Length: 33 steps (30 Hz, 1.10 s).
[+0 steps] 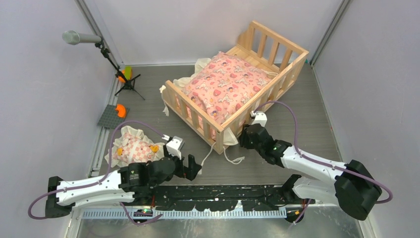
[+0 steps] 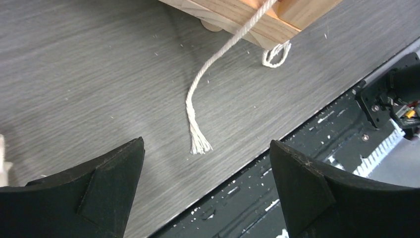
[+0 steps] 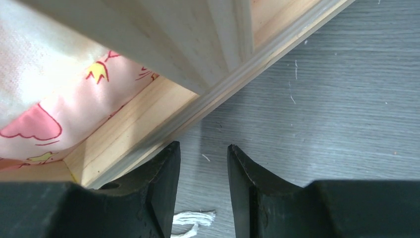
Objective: Set up the pet bed
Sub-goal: Adjust the bed frame at the center of the board.
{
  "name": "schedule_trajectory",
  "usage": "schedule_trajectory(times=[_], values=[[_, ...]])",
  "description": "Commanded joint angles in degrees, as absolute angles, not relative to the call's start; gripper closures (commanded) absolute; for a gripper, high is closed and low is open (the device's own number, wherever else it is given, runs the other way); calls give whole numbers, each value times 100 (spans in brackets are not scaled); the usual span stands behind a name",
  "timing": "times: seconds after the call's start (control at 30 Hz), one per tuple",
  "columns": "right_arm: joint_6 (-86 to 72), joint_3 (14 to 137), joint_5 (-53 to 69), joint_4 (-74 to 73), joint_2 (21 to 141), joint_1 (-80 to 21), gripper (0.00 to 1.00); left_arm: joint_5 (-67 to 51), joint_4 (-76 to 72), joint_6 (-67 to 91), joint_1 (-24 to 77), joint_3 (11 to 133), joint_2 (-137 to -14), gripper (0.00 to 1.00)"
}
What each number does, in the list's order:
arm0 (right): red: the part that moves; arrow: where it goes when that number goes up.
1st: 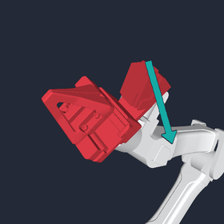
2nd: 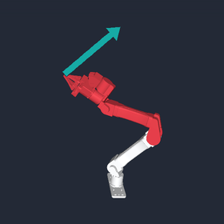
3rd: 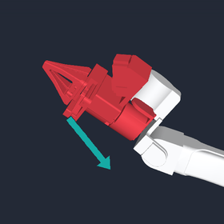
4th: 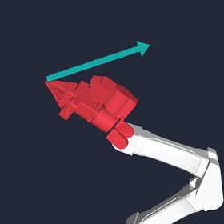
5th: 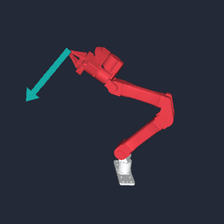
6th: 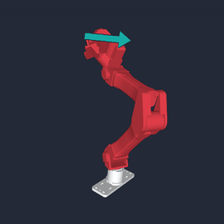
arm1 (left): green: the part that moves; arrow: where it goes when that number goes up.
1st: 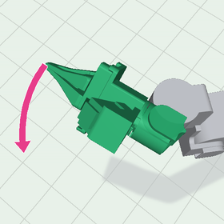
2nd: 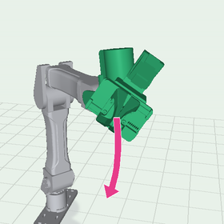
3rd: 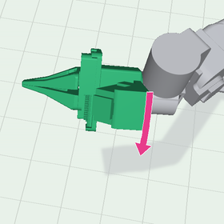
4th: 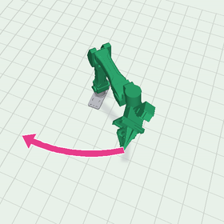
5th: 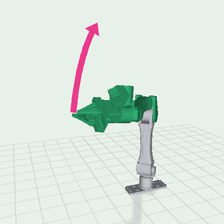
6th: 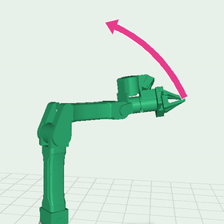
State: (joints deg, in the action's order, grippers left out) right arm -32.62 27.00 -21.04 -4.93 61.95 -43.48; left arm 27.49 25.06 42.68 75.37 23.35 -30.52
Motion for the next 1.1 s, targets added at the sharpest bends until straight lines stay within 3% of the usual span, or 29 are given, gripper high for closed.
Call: schedule_trajectory(times=[0.0,0.23,0.37,0.63,0.77,0.9,1.07], values=[[-3147,3427,-1913,553,6609,-3908,55,3269,2329,3975,7552,2576,-3052,1],[-3027,4057,-1584,650,7314,-3240,55,3270,2322,3849,7554,2678,-3134,6],[-2865,4309,-1408,501,7540,-3010,55,3357,2422,3823,7553,2697,-3132,2],[-2827,3167,-651,388,5928,-3093,54,3668,2125,3363,7301,2537,-2954,0],[-3204,2656,-1271,61,4950,-3180,53,3023,1729,3035,6600,2542,-3121,0],[-3800,3022,-2993,-1071,4685,-3086,53,2250,1317,2604,6163,2696,-3268,0],[-3881,3756,-2896,-1423,5231,-2675,51,1940,1033,1786,6147,3080,-3492,0]])
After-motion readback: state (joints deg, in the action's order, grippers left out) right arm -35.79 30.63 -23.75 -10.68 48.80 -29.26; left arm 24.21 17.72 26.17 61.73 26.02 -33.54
